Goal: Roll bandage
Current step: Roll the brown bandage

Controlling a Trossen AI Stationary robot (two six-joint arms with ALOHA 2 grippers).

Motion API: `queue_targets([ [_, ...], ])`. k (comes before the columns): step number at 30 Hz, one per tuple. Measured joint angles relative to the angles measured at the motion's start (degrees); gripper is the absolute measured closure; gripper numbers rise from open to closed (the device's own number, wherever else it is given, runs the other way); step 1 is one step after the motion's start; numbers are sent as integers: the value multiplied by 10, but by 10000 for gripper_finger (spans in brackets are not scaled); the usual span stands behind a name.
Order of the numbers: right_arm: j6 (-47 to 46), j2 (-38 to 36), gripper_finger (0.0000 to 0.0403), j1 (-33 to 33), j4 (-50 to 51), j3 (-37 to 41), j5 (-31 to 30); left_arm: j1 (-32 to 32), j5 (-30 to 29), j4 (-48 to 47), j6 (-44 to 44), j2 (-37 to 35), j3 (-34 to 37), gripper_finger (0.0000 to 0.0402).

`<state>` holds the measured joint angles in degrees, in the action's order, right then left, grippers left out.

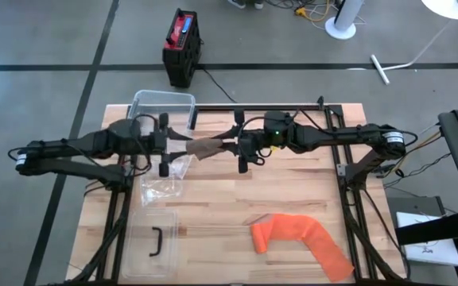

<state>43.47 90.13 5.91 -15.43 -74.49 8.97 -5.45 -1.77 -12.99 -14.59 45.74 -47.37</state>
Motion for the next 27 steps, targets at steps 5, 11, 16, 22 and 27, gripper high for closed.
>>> queue_targets([
  [5, -8, -4, 347, -7, 1, 0, 6, 0, 10, -62, -18, 29, -33, 246],
  [11, -63, -16, 346, -13, 1, -3, 46, 0, -73, -96, -51, 38, -65, 271],
  [16, -105, -31, 349, -15, 1, -4, 66, 0, -92, -112, -63, 33, -78, 287],
  [22, -102, -34, 347, -14, 5, -6, 60, 0, -127, -133, -55, 21, -81, 283],
  [27, -92, -35, 348, -14, 3, -8, 61, 0, -138, -133, -24, 24, -77, 278],
])
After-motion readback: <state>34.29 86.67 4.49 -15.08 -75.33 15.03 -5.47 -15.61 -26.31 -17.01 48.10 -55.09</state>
